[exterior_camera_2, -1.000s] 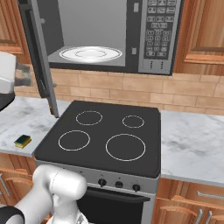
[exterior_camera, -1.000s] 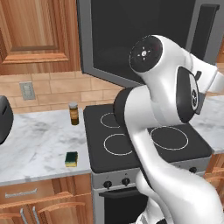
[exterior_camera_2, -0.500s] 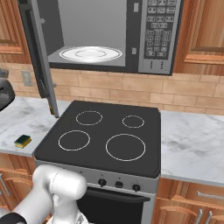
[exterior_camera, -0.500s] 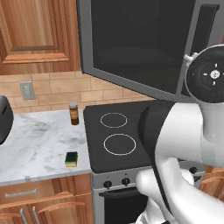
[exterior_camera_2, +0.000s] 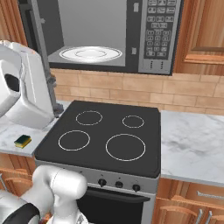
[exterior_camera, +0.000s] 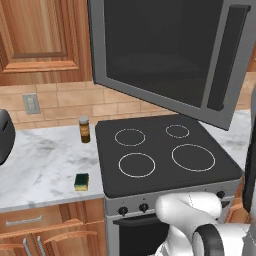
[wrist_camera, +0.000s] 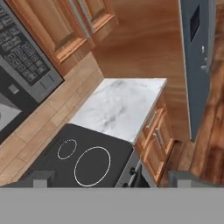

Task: Place the sponge inside the microwave to prepare for sanitizing.

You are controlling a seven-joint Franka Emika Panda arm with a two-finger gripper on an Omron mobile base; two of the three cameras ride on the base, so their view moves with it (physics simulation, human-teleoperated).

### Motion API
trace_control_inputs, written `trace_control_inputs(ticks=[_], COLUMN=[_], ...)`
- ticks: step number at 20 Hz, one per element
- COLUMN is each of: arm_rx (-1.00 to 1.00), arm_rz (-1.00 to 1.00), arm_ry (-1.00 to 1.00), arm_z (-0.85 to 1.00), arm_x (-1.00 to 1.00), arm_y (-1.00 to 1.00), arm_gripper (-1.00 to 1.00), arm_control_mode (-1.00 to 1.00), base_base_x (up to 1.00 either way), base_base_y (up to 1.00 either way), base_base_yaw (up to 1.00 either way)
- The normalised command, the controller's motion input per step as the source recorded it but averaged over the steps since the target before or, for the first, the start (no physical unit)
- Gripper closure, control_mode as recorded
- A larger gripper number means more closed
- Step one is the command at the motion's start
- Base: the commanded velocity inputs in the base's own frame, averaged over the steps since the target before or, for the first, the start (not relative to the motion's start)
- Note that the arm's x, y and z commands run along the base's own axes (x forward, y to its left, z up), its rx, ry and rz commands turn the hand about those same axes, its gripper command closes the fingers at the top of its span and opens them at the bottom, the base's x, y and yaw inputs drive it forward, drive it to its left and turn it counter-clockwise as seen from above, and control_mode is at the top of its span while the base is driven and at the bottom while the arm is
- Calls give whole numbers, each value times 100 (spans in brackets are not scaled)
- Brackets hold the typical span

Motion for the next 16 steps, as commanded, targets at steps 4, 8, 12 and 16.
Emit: trace_control_inputs(ticks=[4, 8, 12, 16], arm_rx=[44, 61, 76, 55], arm_rz=[17, 11, 6, 6], arm_ry=[0, 0, 0, 8], arm_z=[-16, -51, -82, -55], arm_x=[61, 55, 61, 100], arm_y=[-68, -47, -40, 0], arm_gripper=[-100, -100, -100, -100], arm_control_mode=[-100, -100, -100, -100], base_base_x=[0, 0, 0, 0], base_base_y=[0, 0, 0, 0], base_base_yaw=[0, 0, 0, 0])
